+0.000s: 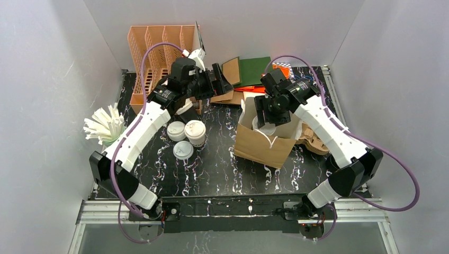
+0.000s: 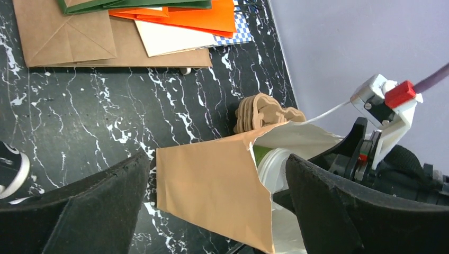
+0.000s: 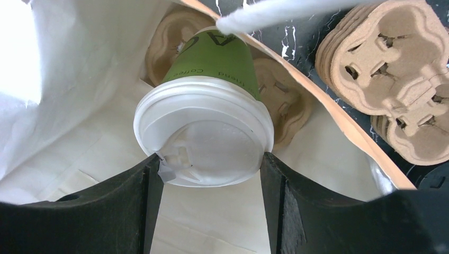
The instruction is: Pack the takeout coffee
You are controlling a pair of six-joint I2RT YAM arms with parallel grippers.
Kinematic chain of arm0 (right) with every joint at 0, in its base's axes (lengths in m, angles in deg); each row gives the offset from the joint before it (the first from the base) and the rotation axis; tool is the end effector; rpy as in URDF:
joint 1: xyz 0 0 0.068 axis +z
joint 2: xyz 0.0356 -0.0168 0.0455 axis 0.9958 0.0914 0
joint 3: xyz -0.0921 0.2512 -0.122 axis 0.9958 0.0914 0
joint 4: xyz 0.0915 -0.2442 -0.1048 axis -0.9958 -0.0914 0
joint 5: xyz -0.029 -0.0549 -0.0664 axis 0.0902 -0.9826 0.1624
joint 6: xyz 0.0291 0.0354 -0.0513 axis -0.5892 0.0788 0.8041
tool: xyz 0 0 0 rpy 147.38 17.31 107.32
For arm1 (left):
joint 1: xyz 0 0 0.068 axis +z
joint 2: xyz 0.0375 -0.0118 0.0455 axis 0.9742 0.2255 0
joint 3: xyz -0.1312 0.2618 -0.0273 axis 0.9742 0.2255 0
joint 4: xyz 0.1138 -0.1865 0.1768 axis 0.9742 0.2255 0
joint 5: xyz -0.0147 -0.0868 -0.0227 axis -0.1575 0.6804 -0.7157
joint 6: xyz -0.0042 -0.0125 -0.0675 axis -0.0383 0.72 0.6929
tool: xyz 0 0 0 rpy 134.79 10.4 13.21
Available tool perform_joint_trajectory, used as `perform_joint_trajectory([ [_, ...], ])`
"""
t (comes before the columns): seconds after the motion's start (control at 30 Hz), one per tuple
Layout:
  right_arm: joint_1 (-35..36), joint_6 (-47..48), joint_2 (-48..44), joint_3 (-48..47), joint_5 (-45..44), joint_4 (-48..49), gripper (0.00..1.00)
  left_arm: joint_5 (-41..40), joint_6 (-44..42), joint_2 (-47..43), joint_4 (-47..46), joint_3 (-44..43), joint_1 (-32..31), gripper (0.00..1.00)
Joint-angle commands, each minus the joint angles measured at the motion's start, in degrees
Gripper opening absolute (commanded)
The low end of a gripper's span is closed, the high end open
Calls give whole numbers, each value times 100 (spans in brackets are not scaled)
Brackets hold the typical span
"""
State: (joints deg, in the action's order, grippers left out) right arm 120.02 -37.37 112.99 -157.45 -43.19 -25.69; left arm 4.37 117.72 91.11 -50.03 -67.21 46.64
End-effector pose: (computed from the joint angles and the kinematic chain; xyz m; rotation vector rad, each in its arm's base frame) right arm 0.2676 0.1801 0.3868 -0.2335 2.6339 0.1665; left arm 0.3237 -0.2022 0.4362 0.0602 2.0000 -0.9526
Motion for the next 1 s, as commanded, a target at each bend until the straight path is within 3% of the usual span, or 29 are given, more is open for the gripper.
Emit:
perform_joint_trajectory([
  [0.0,-28,289,-382,114,-190,84,26,33,308,233,288,-605,-457,98],
  [0.17,-48,181,-644,212,-214,58,26,-244,-114,1501,2057,-2653,-877,98],
  [0.27,-62,94,-804,390,-194,95,26,-460,-208,1853,2568,-3253,-952,96],
  [0.3,-61,72,-823,407,-190,81,26,-535,-263,1938,2760,-3433,-952,89],
  [0.37,-67,31,-850,409,-225,46,26,-751,-359,2086,3178,-3762,-958,85],
  [0.63,-69,-63,-885,320,-351,-119,26,-1072,-573,2739,4475,-5060,-1003,93],
  [0.73,-65,-68,-841,240,-420,-181,27,-826,-638,2828,4665,-5118,-1019,98],
  [0.97,-66,-251,-734,97,-416,-274,27,-594,-716,2663,4562,-4401,-1341,96],
])
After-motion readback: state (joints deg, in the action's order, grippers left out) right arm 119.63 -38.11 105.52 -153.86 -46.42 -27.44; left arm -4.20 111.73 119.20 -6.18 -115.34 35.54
